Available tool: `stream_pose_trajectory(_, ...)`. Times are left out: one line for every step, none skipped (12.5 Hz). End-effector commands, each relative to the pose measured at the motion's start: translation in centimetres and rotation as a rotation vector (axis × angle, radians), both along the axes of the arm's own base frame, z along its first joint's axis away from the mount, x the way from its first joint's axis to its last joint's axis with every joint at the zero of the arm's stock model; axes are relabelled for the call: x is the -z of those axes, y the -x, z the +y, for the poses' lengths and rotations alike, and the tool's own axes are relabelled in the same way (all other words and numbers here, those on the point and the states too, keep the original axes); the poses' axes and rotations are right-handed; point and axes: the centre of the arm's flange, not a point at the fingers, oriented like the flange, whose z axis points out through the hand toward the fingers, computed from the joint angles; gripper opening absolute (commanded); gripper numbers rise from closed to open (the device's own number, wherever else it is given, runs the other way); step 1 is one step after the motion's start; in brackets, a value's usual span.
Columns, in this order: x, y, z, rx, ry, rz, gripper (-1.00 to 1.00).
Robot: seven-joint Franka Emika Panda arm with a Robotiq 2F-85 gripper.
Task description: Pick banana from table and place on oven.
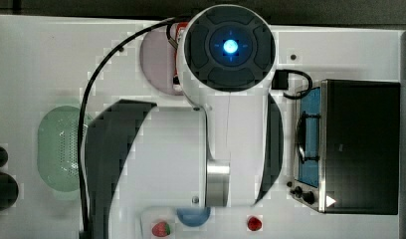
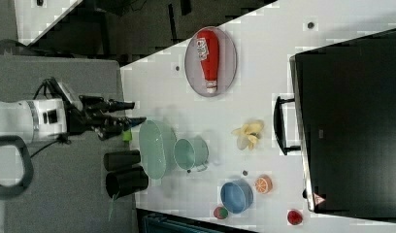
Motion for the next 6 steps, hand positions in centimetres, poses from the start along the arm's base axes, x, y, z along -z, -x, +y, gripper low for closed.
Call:
stream_pose_trajectory(-5.2,13.3,-2.4,0.213,-0.019,-0.002,0.59)
stream_pose_trajectory(-5.1,13.3,-2.4,0.213,-0.019,-0.001,0.81)
stream_pose_trajectory(-5.1,13.3,-2.4,0.213,-0.019,0.0,0.99)
stream_pose_trajectory(-4.9,13.2,-2.4,0.213,-0.019,0.002,1.0)
stream_pose_trajectory(-4.5,13.0,-2.4,0.213,-0.019,0.001,1.0)
stream_pose_trajectory(-3.7,12.6,-2.4,0.213,-0.018,-0.001,1.0)
